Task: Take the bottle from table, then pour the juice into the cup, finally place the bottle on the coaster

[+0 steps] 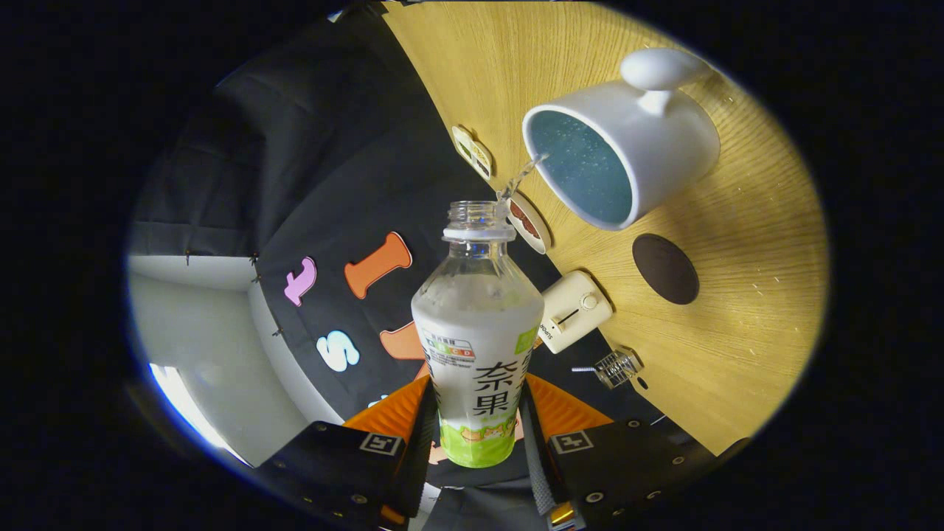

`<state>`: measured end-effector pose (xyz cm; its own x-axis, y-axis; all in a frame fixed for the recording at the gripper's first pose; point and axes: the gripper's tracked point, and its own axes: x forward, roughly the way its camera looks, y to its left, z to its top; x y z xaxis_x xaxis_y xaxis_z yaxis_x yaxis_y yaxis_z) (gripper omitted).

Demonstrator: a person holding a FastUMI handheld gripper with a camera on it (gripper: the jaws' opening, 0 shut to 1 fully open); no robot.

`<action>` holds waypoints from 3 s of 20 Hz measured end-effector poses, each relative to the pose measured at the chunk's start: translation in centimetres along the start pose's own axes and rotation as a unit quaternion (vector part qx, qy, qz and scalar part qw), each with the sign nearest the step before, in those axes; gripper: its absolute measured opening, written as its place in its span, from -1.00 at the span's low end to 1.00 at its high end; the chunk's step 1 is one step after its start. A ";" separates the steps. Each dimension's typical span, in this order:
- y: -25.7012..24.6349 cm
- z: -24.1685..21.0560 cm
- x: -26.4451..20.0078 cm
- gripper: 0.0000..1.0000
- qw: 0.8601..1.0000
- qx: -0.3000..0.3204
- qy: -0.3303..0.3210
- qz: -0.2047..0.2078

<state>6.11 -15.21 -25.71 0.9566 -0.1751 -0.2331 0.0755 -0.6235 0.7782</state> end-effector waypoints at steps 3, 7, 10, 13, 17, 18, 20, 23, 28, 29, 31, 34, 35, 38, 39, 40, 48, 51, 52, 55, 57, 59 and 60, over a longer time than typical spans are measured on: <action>0.4 0.1 0.0 0.17 1.000 0.011 -0.001 0.002; 0.9 0.0 0.1 0.17 1.000 0.024 -0.004 0.008; 1.4 -0.3 0.2 0.17 0.999 0.036 -0.003 0.017; 1.9 -0.5 0.4 0.17 0.999 0.047 -0.003 0.027; 1.8 -0.2 0.3 0.17 0.999 0.047 -0.008 0.027; 1.5 -0.2 0.5 0.17 0.999 0.036 -0.009 0.019; 0.6 0.4 0.2 0.17 1.000 0.014 -0.012 0.008; -3.2 1.6 0.0 0.17 0.999 -0.037 -0.012 -0.032; -6.2 1.4 -0.5 0.17 0.971 -0.226 0.012 -0.077; -5.9 1.2 -0.5 0.16 0.962 -0.264 0.015 -0.071; -5.7 1.0 -0.1 0.17 0.937 -0.343 0.018 -0.069; -5.8 0.6 0.3 0.17 0.872 -0.484 0.040 -0.063; -5.6 0.5 0.5 0.17 0.848 -0.525 0.043 -0.060; -4.8 0.3 1.0 0.17 0.774 -0.630 0.043 -0.044; -4.4 -0.1 1.4 0.17 0.752 -0.657 0.044 -0.034; -4.0 -0.3 1.8 0.17 0.729 -0.682 0.042 -0.022; -4.7 -1.0 4.1 0.17 0.572 -0.818 0.060 -0.007; -5.7 -0.5 6.6 0.18 0.508 -0.859 0.062 -0.028; -6.2 0.0 7.1 0.18 0.492 -0.867 0.065 -0.038; -7.9 1.3 8.2 0.18 0.461 -0.882 0.074 -0.065; -9.1 2.2 8.5 0.17 0.454 -0.883 0.083 -0.083; -9.5 2.8 8.6 0.18 0.442 -0.888 0.083 -0.095; -9.7 3.1 8.7 0.18 0.441 -0.888 0.082 -0.100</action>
<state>12.77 -13.08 -37.09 0.8773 -0.1033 -0.4688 0.1249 0.9921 0.0151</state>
